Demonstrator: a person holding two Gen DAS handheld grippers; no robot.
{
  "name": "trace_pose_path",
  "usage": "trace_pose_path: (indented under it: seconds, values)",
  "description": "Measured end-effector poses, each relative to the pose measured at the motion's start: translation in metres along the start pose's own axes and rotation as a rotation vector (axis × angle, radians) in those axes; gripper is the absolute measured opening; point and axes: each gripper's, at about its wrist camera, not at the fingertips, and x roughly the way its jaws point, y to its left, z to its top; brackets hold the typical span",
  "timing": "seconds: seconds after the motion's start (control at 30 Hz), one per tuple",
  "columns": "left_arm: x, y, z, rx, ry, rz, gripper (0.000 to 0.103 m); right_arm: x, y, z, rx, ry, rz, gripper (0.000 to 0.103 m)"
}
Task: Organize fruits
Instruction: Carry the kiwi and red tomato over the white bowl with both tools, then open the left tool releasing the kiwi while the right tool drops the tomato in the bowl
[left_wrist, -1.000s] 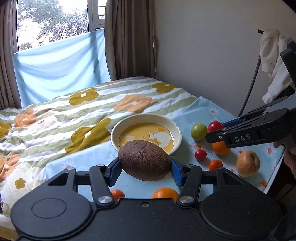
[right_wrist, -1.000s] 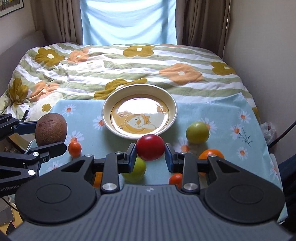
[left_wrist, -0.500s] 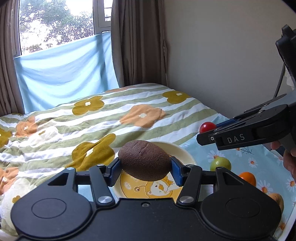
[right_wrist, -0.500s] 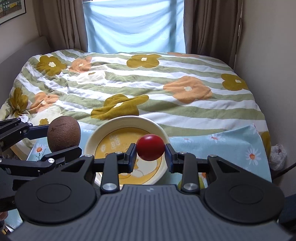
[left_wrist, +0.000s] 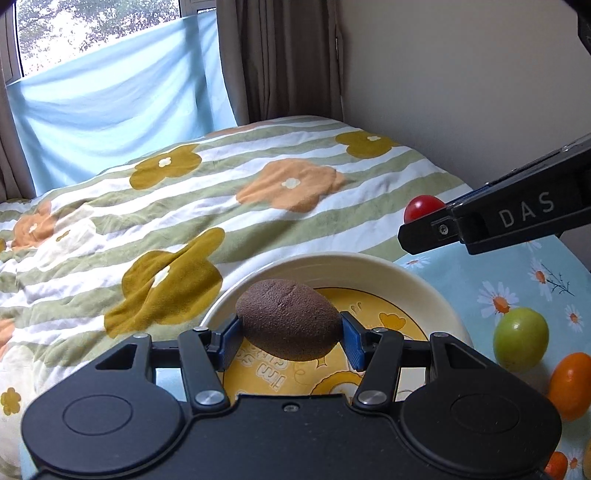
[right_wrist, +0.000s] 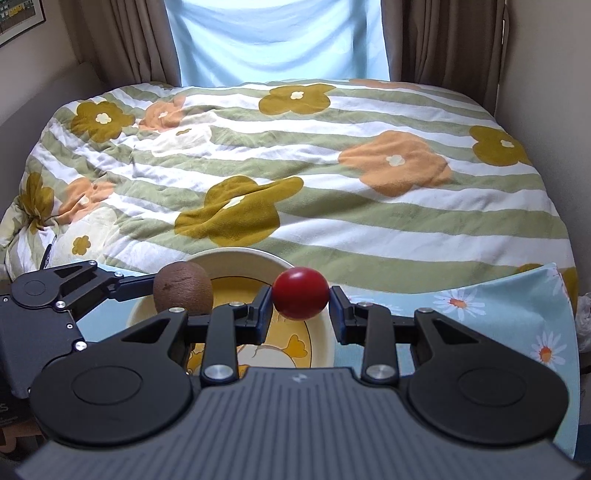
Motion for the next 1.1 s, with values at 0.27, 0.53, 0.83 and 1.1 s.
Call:
trace_pose_path:
  seconds: [0.27,0.53,0.83,1.1]
  values:
    - [0.023,-0.002,-0.005,-0.005,0.01,0.003,0.06,0.021,-0.008,-0.002,0.005,0.04,0.023,0.048]
    - [0.016,0.0,-0.004,-0.002,-0.032,0.037,0.1,0.024,-0.008,-0.002,0.005,0.046,0.022,0.048]
    - [-0.017,0.008,-0.01,0.027,-0.014,0.087,0.101,0.021,-0.004,0.002,0.003,0.046,0.035,0.048]
    - [-0.045,0.02,-0.023,-0.036,0.021,0.097,0.101,0.033,0.005,0.006,0.022,0.079,0.068,0.048]
